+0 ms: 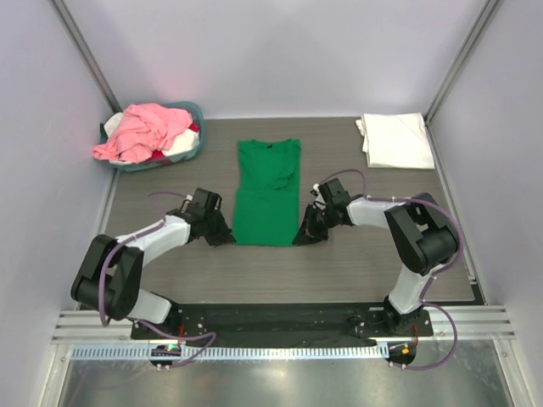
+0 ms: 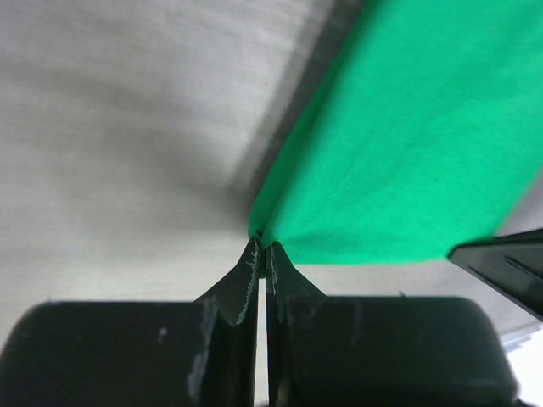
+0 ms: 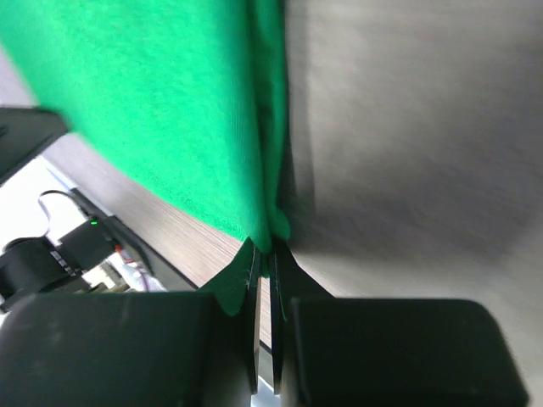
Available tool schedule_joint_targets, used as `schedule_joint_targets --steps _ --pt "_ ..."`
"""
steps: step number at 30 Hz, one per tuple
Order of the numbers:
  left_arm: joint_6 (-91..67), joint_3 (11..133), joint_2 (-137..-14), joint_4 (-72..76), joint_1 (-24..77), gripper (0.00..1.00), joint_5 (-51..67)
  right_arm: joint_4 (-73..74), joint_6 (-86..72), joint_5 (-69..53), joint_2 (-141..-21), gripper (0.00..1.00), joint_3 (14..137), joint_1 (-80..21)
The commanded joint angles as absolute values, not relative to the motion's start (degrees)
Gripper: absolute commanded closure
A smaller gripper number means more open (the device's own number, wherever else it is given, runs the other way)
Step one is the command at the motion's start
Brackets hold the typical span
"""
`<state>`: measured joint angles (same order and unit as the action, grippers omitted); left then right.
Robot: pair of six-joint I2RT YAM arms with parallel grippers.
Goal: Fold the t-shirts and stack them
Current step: Fold the tshirt
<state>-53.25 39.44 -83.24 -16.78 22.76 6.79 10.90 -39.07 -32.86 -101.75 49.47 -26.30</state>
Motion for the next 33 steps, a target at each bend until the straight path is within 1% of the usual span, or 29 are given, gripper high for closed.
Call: schedule_joint_targets --steps 1,6,7,10,11,14,16,21,26,29,33 --pt "-54.1 39.3 -76.0 -23.8 23.3 1.00 5.4 16.7 -36.6 -28.4 -94.5 0.99 47.5 -27.0" --pt "-58.5 39.2 -64.6 -30.9 27.1 1.00 5.2 25.5 -36.0 -26.2 -84.7 0.99 46.2 -29.7" --pt "-59.3 39.4 -60.7 -34.1 29.1 1.00 4.0 26.6 -37.3 -25.4 -81.0 0.99 45.8 -31.3" --pt "-62.7 40.2 -53.0 -41.0 32.4 1.00 1.7 30.7 -40.6 -23.1 -75.0 0.99 45.0 -33.7" --pt "-63.6 40.9 -50.9 -42.7 33.0 1.00 1.2 32.2 -43.0 -21.6 -70.9 0.99 44.7 -35.5" --pt "-66.4 43.3 -45.1 -48.6 34.5 1.00 0.4 34.9 -47.6 -18.8 -65.8 0.99 45.0 -37.8" --pt "-66.6 46.5 -43.3 -52.5 34.6 1.00 -1.1 37.2 -48.5 -16.4 -62.8 0.99 47.7 -39.4" --pt "-64.0 53.3 -45.3 -57.2 34.6 1.00 -5.9 44.3 -45.0 -10.1 -64.5 0.99 55.4 -39.8" --pt "-59.4 59.3 -52.4 -57.0 34.4 1.00 -7.9 48.4 -40.8 -5.5 -71.9 0.99 65.3 -39.4" --pt "-56.7 62.4 -55.6 -55.6 32.6 1.00 -7.5 49.4 -38.3 -4.7 -76.3 0.99 70.0 -37.8" --pt "-53.2 65.1 -61.9 -52.9 26.3 1.00 -3.6 49.9 -35.4 -5.4 -81.4 0.99 75.1 -34.5"
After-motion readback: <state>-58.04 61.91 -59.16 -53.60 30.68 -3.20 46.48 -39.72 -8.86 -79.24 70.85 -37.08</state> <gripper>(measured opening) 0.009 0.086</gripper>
